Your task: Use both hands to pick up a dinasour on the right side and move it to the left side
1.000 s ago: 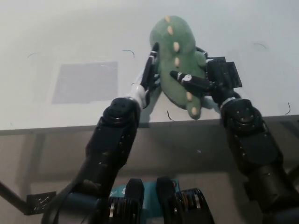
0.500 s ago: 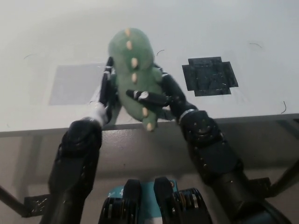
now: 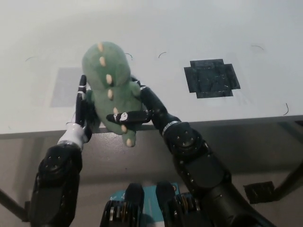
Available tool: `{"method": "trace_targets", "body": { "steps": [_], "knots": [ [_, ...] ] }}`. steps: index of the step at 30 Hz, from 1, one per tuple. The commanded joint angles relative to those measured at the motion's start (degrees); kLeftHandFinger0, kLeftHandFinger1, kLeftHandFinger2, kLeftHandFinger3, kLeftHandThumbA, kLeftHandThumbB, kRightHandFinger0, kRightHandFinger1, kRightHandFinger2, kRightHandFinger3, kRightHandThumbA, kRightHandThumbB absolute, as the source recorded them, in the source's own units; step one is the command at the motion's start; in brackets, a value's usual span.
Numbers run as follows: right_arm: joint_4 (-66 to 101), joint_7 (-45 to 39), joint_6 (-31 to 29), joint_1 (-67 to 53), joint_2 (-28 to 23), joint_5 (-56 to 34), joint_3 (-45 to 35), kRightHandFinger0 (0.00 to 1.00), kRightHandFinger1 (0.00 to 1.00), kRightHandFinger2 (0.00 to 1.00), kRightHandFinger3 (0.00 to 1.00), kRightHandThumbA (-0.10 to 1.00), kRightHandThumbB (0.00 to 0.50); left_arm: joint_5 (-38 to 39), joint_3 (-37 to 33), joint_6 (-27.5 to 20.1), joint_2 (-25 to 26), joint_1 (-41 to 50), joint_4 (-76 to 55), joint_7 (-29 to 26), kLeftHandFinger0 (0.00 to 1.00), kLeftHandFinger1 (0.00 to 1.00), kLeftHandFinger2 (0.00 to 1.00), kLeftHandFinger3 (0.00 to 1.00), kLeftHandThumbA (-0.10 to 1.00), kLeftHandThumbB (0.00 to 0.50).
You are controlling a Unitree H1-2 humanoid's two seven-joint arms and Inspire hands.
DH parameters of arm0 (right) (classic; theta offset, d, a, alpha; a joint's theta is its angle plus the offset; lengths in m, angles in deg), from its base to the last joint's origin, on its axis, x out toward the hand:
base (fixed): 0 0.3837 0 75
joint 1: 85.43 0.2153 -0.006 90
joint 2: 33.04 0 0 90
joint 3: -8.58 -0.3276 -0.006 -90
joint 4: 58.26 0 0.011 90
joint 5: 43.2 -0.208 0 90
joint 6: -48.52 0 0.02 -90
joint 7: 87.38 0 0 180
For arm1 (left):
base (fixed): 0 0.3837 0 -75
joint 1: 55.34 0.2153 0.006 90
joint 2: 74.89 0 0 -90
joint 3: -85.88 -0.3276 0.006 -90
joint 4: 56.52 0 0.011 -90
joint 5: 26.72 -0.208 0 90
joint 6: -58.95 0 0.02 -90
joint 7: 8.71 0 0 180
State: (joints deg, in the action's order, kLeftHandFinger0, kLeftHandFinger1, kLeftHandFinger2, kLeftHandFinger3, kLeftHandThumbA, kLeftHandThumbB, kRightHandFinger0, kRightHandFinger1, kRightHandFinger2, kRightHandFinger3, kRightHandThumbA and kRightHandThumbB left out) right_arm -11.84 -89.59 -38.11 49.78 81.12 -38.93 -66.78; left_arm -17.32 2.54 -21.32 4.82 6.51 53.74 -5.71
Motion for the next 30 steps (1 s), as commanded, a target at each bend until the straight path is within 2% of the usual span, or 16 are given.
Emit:
{"method": "trace_targets", "body": {
  "steps": [1, 3, 4, 5, 8, 12, 15, 16, 18, 20, 21, 22, 25, 26, 27, 30],
  "knots": [
    [0.6, -3.8, 0.2, 1.9, 3.9, 2.3, 3.5, 1.00, 1.00, 1.00, 1.00, 1.00, 0.100, 2.1, -0.7, 1.5, 0.2, 0.6, -3.0, 3.2, 1.00, 1.00, 1.00, 1.00, 1.00, 0.108],
    [1.0, -3.8, 0.4, 2.0, 3.9, 2.4, 3.7, 1.00, 1.00, 1.00, 1.00, 1.00, 0.104, 2.1, -0.9, 1.5, 0.6, 0.7, -3.3, 3.3, 1.00, 1.00, 1.00, 1.00, 1.00, 0.106],
    [0.7, -3.8, -0.1, 2.2, 4.0, 2.4, 3.9, 1.00, 1.00, 1.00, 1.00, 1.00, 0.099, 2.0, -1.0, 1.9, 1.0, 0.7, -3.7, 3.2, 1.00, 1.00, 1.00, 1.00, 1.00, 0.080],
    [0.8, -3.7, -0.4, 2.2, 4.0, 2.4, 3.9, 1.00, 1.00, 1.00, 1.00, 1.00, 0.096, 1.6, -1.4, 1.9, 1.2, 0.8, -4.1, 3.2, 1.00, 1.00, 1.00, 1.00, 1.00, 0.089],
    [0.5, -3.7, -1.2, 2.4, 4.1, 2.2, 3.8, 1.00, 1.00, 1.00, 1.00, 1.00, 0.060, 1.5, -1.3, 2.1, 1.1, 0.6, -4.3, 2.4, 1.00, 1.00, 1.00, 1.00, 1.00, 0.065],
    [1.1, -4.3, -0.1, 2.6, 4.0, 1.6, 3.4, 1.00, 1.00, 1.00, 1.00, 1.00, 0.088, 1.9, -0.9, 1.0, 0.9, 0.1, -3.4, 2.5, 1.00, 1.00, 1.00, 1.00, 1.00, 0.064],
    [0.8, -4.8, -1.4, 2.5, 3.9, 1.0, 3.0, 1.00, 1.00, 1.00, 1.00, 1.00, 0.041, 1.0, -1.3, -0.2, 1.0, 0.2, -2.9, 2.3, 1.00, 1.00, 1.00, 1.00, 1.00, 0.098],
    [1.0, -4.9, -1.2, 2.4, 3.7, 1.0, 3.0, 1.00, 1.00, 1.00, 1.00, 1.00, 0.028, 0.9, -1.5, -0.6, 1.0, 0.1, -2.5, 2.3, 1.00, 1.00, 1.00, 1.00, 1.00, 0.148],
    [1.6, -5.3, -1.1, 2.2, 3.5, 0.8, 3.0, 1.00, 1.00, 1.00, 1.00, 1.00, 0.002, 1.0, -1.4, -0.6, 0.8, 0.0, -2.4, 2.3, 1.00, 1.00, 1.00, 1.00, 1.00, 0.156],
    [2.9, -5.6, 0.7, 2.0, 2.9, 1.1, 3.3, 1.00, 1.00, 1.00, 1.00, 1.00, 0.006, 0.8, -1.6, -0.8, 0.8, -0.4, -2.2, 2.4, 1.00, 1.00, 1.00, 1.00, 1.00, 0.169],
    [3.4, -5.9, 1.3, 1.7, 2.8, 0.9, 3.3, 1.00, 1.00, 1.00, 1.00, 1.00, 0.012, 0.8, -1.7, -0.8, 0.7, -0.2, -2.2, 2.3, 1.00, 1.00, 1.00, 1.00, 1.00, 0.219],
    [3.2, -5.9, 1.2, 1.8, 2.8, 0.8, 3.1, 1.00, 1.00, 1.00, 1.00, 1.00, 0.022, 0.9, -1.5, -0.7, 0.5, -0.5, -1.9, 2.1, 1.00, 1.00, 1.00, 1.00, 1.00, 0.190],
    [2.5, -5.1, 1.0, 2.5, 2.8, 1.1, 2.8, 1.00, 1.00, 1.00, 1.00, 1.00, 0.017, 1.3, -1.7, -1.1, 0.6, -1.2, -1.1, 2.9, 1.00, 1.00, 1.00, 1.00, 1.00, 0.234],
    [2.3, -5.1, 1.1, 2.5, 2.5, 1.0, 2.6, 1.00, 1.00, 1.00, 1.00, 1.00, 0.030, 1.5, -1.8, -1.6, 0.3, -1.8, -0.1, 3.2, 1.00, 1.00, 1.00, 1.00, 1.00, 0.208],
    [1.1, -4.9, 1.4, 3.4, 2.6, 0.7, 2.0, 1.00, 1.00, 1.00, 1.00, 1.00, 0.025, 1.8, -1.6, -1.3, 0.1, -2.9, 1.5, 3.3, 1.00, 1.00, 1.00, 1.00, 1.00, 0.146],
    [-1.0, -4.0, 3.5, 5.1, 2.1, 0.8, 1.0, 1.00, 1.00, 1.00, 1.00, 1.00, 0.109, 1.7, -1.9, -1.5, -0.6, -5.3, 4.8, 3.1, 1.00, 1.00, 1.00, 1.00, 1.00, 0.144]
  ]
}}
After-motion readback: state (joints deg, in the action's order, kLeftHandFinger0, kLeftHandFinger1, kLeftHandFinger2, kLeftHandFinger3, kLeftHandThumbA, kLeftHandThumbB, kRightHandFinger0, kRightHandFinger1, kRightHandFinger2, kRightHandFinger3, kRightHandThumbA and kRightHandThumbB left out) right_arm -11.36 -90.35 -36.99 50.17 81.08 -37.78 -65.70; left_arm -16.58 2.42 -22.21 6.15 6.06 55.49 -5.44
